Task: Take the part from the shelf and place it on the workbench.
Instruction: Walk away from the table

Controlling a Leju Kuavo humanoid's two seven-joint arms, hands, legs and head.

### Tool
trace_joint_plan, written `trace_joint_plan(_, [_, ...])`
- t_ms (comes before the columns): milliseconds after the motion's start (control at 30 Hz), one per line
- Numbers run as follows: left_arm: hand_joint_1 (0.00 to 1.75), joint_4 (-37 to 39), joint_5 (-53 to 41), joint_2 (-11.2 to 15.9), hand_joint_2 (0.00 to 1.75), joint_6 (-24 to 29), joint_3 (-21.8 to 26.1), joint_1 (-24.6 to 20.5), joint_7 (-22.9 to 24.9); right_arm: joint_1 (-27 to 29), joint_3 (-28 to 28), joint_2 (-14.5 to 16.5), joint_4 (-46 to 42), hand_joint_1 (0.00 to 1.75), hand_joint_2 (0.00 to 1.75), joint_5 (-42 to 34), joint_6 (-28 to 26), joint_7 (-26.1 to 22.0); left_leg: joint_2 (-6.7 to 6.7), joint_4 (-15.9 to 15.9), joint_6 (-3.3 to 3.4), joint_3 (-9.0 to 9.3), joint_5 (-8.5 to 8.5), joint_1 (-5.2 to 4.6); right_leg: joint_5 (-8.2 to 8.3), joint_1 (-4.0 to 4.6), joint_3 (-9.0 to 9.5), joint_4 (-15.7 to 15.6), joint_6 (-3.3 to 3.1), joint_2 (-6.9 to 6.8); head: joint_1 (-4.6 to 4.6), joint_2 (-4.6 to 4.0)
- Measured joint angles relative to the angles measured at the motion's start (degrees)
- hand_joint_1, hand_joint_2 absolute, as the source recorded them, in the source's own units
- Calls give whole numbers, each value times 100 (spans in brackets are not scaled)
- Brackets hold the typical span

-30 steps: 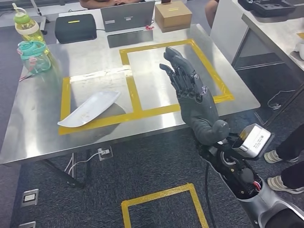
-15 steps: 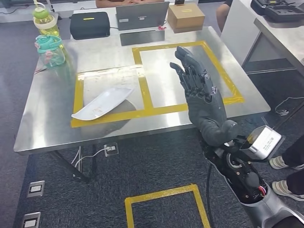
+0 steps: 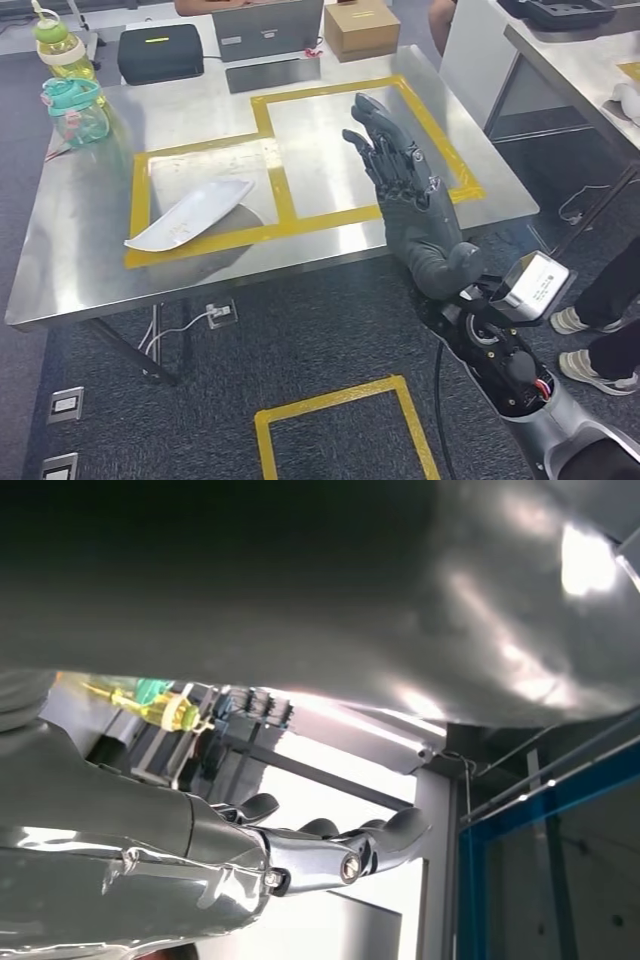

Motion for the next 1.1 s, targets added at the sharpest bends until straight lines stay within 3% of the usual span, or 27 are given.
trace_joint_plan(33, [0,0,0,2,0,-1,1,-9,3,-2,-1,-1,0,0,0,0,0,2,0,-152,24,67,26,-6,-3,11,-19,21,25,1,9,0])
trace_joint_plan(133, [0,0,3,2,0,-3,1,1,4,-3,0,-2,0,0,0,0,0,5,0,-182,112,52,35,-24,2,1,-40,38,111,0,44,0])
trace_joint_plan(200, [0,1,4,2,0,-3,1,5,5,-6,-3,-11,1,0,0,0,0,6,7,-210,185,42,69,-10,-128,-12,-120,189,166,8,55,0])
trace_joint_plan(300, [0,1,4,6,0,-3,1,1,5,-10,-8,-25,15,0,0,-1,-5,7,12,-220,239,-1,109,-8,-735,-22,-543,1240,220,14,142,0])
trace_joint_plan(333, [0,1,4,5,0,-3,1,4,5,-6,-6,-26,22,0,0,-4,-9,9,11,-216,245,-13,115,-16,-842,-24,-652,1551,222,15,168,0])
trace_joint_plan(367, [0,1,5,4,0,-2,1,8,5,-2,-5,-27,30,0,0,-9,-13,11,10,-212,247,-19,120,-25,-822,-22,-662,1647,212,15,182,0])
trace_joint_plan(400, [0,1,5,5,0,-2,1,9,5,-2,-5,-28,34,0,0,-14,-17,13,7,-209,247,-18,123,-34,-689,-18,-560,1495,190,16,196,0])
trace_joint_plan(500, [0,2,13,0,0,-1,1,4,5,-10,-6,-30,37,0,0,-22,-33,13,2,-203,222,-8,137,-56,-206,27,7,403,80,23,213,0])
trace_joint_plan(533, [0,1,17,-3,0,-2,1,3,4,-15,-6,-30,37,0,0,-25,-37,13,3,-198,200,-24,151,-59,-156,46,113,186,55,23,219,0])
trace_joint_plan(600, [0,1,23,-5,0,-2,1,8,3,-20,-7,-30,37,0,0,-29,-48,11,11,-191,141,-65,188,-66,-157,65,159,54,34,20,227,0])
trace_joint_plan(667, [0,0,25,-2,0,-2,0,17,3,-19,-6,-29,37,0,0,-31,-56,7,12,-132,80,-111,143,-69,-123,20,174,-25,1,9,218,0])
trace_joint_plan(733, [0,0,26,2,0,-2,0,16,3,-19,-4,-29,36,0,0,-33,-69,0,0,268,21,-292,-142,-62,-63,-24,159,-84,-42,-8,145,0])
trace_joint_plan(800, [0,0,30,2,0,-3,0,19,3,-17,-6,-32,36,0,0,-34,-88,-1,-7,1018,-22,-626,-552,-37,-28,-18,103,-85,-67,-15,73,0])
trace_joint_plan(833, [0,1,33,3,0,-3,-1,29,4,-11,-6,-33,37,0,0,-36,-97,0,-7,1355,-39,-772,-686,-26,-12,-17,74,-81,-68,-15,53,0])
trace_joint_plan(867, [0,1,37,3,0,-3,-1,41,4,-5,-6,-34,37,0,0,-38,-104,2,-6,1519,-49,-832,-716,-19,2,-17,48,-76,-67,-13,42,0])
trace_joint_plan(900, [0,1,40,5,0,-3,-1,50,4,-1,-5,-34,37,0,0,-45,-109,4,-6,1449,-51,-771,-633,-15,13,-17,28,-66,-63,-10,31,0])
trace_joint_plan(933, [0,1,42,8,0,-4,-1,55,5,4,-5,-34,36,0,0,-53,-112,5,-6,1169,-45,-601,-466,-14,21,-17,14,-53,-56,-8,20,0])
trace_joint_plan(1000, [0,1,44,14,0,-8,-1,53,5,5,-9,-34,32,0,0,-72,-114,8,-5,312,-9,-123,-125,-19,15,-2,-14,-6,-28,-5,5,0])
trace_joint_plan(1033, [0,0,44,16,0,-9,0,51,5,4,-11,-34,30,0,0,-76,-114,9,-4,14,18,29,-37,-21,10,11,-34,20,-7,-4,8,0])
trace_joint_plan(1100, [0,0,46,16,0,-11,1,55,5,5,-14,-34,26,0,0,-79,-115,12,-4,-169,71,95,-15,-36,14,34,-72,53,45,-3,27,0])
